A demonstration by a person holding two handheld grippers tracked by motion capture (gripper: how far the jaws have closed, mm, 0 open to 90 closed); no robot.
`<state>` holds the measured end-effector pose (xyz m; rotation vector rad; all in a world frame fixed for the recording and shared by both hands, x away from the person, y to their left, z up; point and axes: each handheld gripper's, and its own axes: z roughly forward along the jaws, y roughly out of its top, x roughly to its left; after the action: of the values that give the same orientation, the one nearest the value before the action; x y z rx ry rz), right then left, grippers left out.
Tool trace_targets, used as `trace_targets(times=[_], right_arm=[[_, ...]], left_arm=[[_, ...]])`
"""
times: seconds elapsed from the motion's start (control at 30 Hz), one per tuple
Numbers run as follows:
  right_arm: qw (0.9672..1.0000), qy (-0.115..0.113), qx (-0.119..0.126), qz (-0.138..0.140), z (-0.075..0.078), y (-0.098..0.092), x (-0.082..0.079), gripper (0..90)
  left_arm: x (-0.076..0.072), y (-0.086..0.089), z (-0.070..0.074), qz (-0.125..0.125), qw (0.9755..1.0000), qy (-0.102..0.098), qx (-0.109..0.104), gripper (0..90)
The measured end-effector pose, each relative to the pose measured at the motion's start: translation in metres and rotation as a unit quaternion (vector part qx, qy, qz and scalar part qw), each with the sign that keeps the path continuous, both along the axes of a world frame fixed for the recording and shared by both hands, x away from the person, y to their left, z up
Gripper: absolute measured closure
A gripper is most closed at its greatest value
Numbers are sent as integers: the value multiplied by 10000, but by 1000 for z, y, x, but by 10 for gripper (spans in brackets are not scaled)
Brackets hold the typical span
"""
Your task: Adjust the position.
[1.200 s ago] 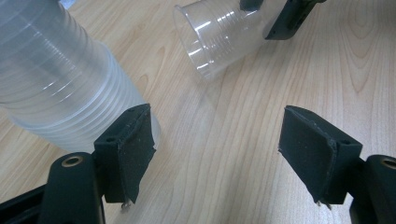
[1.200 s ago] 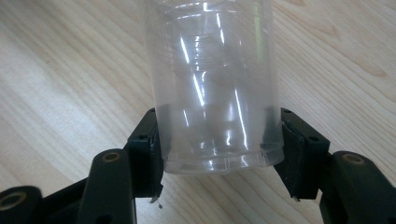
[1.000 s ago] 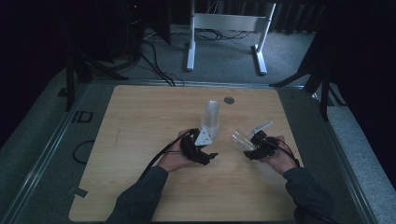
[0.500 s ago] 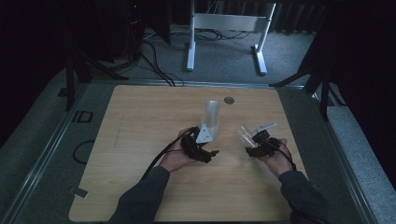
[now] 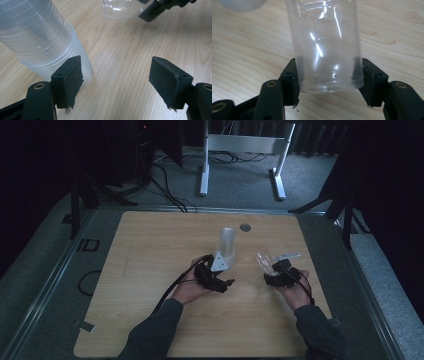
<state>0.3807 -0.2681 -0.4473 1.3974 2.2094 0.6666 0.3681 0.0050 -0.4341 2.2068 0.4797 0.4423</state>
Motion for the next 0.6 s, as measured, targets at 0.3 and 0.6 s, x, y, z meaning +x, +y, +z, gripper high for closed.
trace_targets(times=[0.3, 0.6], right_arm=[[9985, -334, 307, -292, 3, -3, -2, 418], [9962, -651, 264, -514, 5, -1, -5, 418]], left_arm=[[1, 0, -1, 64, 9999, 68, -115, 265], [2, 0, 0, 79, 9998, 74, -170, 265]])
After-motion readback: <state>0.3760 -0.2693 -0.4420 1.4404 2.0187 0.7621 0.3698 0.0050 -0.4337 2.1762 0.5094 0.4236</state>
